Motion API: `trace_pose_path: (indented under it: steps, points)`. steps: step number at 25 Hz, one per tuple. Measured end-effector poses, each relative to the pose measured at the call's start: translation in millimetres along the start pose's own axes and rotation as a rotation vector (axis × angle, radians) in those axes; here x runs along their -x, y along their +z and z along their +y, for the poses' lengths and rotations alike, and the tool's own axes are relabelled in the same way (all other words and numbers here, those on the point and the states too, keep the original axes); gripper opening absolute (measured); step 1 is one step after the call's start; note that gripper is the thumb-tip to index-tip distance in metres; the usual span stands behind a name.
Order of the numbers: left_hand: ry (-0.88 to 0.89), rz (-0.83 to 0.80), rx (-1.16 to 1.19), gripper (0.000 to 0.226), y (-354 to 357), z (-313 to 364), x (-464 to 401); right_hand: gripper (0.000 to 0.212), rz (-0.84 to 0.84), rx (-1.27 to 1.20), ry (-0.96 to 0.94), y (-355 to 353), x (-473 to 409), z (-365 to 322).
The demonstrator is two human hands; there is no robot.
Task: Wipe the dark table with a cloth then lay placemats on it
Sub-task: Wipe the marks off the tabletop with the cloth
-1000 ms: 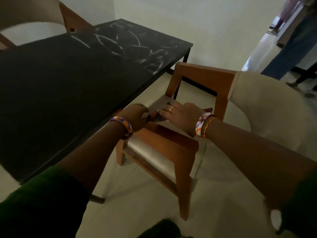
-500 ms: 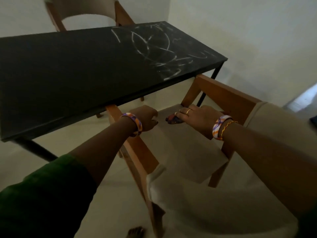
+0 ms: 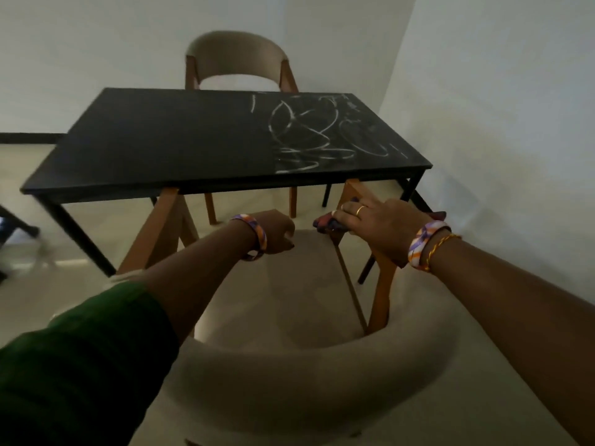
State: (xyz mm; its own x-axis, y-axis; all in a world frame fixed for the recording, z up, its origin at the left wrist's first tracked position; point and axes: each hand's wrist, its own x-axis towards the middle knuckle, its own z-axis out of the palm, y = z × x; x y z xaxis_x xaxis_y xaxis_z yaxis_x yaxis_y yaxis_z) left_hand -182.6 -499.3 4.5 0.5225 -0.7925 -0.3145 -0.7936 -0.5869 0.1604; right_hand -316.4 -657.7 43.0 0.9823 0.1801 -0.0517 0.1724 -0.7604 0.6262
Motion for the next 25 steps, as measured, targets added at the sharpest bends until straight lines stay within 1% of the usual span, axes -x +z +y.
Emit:
trace_pose_path:
  steps: [1, 2, 4, 8, 12, 15, 17, 19, 21, 23, 25]
  points:
    - [-0.012, 0.014, 0.016, 0.036, -3, 12, 3, 0.065, -0.016, 0.011, 0.008, 1, 8, 12]
    - [-0.021, 0.033, 0.025, 0.037, -8, 21, 4, 0.066, 0.0, -0.023, 0.015, 5, 13, 23]
    - [-0.049, 0.077, 0.02, 0.039, -18, 33, 6, 0.066, -0.021, -0.057, -0.007, 18, 17, 40]
    - [-0.12, 0.151, 0.051, 0.039, -41, 44, -10, 0.067, 0.06, -0.072, -0.071, 36, 12, 80]
    - [-0.187, 0.182, 0.056, 0.033, -65, 58, -55, 0.074, 0.092, -0.051, -0.113, 65, -2, 125]
    - [-0.182, 0.2, 0.08, 0.028, -83, 80, -92, 0.085, 0.142, -0.088, -0.09, 89, -15, 163]
    - [-0.179, 0.227, 0.091, 0.027, -92, 98, -116, 0.086, 0.158, -0.105, -0.099, 108, -24, 186]
    - [-0.182, 0.233, 0.108, 0.026, -97, 115, -141, 0.085, 0.169, -0.109, -0.113, 132, -35, 208]
    - [-0.196, 0.227, 0.113, 0.026, -97, 130, -169, 0.082, 0.232, -0.162, -0.094, 163, -46, 235]
    - [-0.232, 0.236, 0.145, 0.027, -98, 148, -199, 0.071, 0.281, -0.245, -0.073, 195, -48, 262]
    - [-0.305, 0.254, 0.226, 0.027, -102, 171, -239, 0.06, 0.29, -0.273, -0.093, 234, -41, 293]
